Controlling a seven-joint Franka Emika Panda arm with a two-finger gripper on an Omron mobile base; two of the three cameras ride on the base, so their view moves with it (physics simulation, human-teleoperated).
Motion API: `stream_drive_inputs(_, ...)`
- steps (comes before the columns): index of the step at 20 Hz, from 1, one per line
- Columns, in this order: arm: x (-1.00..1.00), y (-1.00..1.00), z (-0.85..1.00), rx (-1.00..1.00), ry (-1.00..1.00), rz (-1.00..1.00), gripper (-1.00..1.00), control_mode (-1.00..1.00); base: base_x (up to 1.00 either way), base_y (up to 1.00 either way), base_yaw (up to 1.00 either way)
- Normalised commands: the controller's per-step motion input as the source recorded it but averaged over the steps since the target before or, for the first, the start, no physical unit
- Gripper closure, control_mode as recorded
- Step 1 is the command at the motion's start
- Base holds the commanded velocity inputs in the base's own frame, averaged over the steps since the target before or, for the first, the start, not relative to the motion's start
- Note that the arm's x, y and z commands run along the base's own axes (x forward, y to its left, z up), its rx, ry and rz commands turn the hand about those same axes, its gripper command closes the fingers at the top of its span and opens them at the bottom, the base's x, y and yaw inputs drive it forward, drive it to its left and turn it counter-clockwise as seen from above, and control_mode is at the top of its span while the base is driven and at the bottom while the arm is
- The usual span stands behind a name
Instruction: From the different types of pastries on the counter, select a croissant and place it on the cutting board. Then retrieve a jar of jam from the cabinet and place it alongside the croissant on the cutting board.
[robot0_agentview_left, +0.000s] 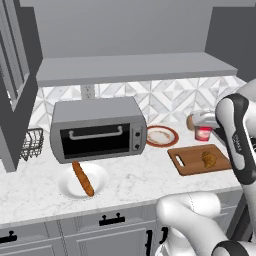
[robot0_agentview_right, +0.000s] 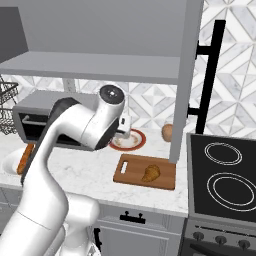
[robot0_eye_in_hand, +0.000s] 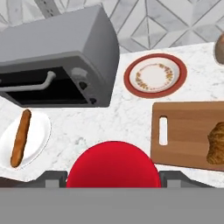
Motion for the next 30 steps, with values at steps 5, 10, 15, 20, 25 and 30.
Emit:
stream_drive_inputs(5,0.45,-0.48,-0.46,-0.01,0.08,-0.14,1.00,-1.00,0.00,0.00,0.00)
stream_drive_inputs(10,0.53,-0.34,-0.48,-0.05,0.13,-0.15,1.00,-1.00,0.00,0.00,0.00)
stream_drive_inputs(15,0.34,-0.25,-0.49,-0.12,0.15,-0.11,1.00,-1.00,0.00,0.00,0.00)
stream_drive_inputs(20,0.17,-0.08,-0.53,-0.09,0.11,-0.08,1.00,-1.00,0.00,0.00,0.00)
stream_drive_inputs(25,0.20,-0.03,-0.35,0.00,0.00,0.00,1.00,-1.00,0.00,0.00,0.00)
stream_drive_inputs(30,0.16,-0.08,-0.33,0.00,0.00,0.00,1.00,-1.00,0.00,0.00,0.00)
